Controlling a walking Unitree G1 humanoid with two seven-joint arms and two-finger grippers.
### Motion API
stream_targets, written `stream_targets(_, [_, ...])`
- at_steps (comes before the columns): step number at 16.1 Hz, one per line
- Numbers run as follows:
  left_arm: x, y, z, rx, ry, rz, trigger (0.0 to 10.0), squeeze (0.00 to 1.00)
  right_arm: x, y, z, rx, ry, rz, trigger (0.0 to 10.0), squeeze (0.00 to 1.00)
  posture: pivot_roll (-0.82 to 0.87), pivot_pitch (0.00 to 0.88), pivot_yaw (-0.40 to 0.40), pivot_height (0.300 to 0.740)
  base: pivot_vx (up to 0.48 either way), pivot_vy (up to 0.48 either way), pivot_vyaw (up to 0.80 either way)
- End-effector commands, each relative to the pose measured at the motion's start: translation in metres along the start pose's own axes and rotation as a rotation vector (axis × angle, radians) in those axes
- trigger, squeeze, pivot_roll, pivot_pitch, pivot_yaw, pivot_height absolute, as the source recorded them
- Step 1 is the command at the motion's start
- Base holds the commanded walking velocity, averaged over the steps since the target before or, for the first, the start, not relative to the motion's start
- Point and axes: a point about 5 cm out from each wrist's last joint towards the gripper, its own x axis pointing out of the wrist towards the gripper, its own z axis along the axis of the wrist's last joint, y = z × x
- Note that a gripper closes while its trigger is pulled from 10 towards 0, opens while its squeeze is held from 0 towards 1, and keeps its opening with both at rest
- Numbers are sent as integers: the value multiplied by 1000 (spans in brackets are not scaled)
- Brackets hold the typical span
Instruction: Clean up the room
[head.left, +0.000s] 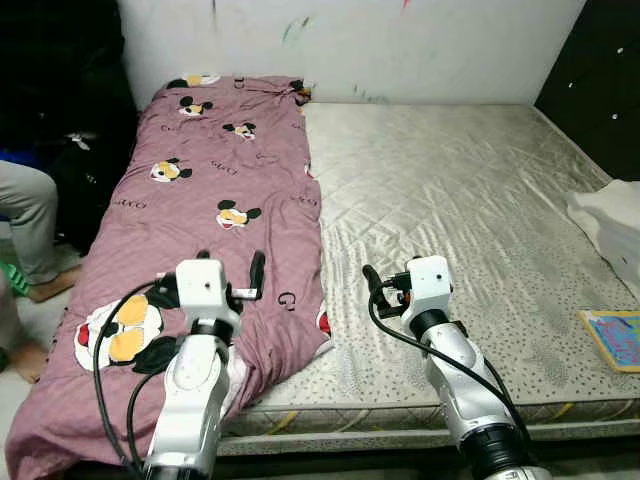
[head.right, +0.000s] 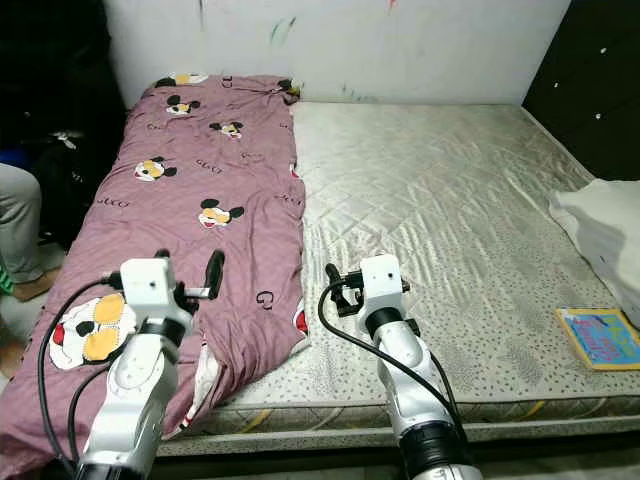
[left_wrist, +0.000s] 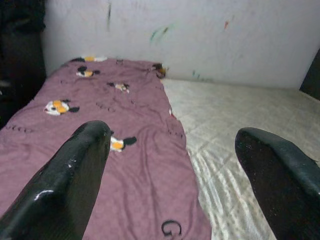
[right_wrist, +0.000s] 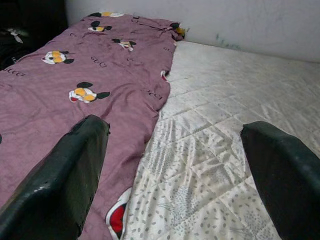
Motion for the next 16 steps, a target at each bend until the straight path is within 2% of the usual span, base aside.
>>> stream_targets(1, [0,-1,4,-4,-7,-3,10000,0,0,-4,2,5,-2,-5,10000,0,-52,15,-38,740,0,0,0])
stream_targets(6, [-3,4,3,-38,1,14,10000,0,-1,-2,-1,-3,13,3,10000,0,-39,22,-40,740,0,0,0])
stream_targets(16, [-3,4,2,-66,21,19,10000,0,0,-4,-1,-14,20,6,10000,0,-41,24,-49,740,0,480,0])
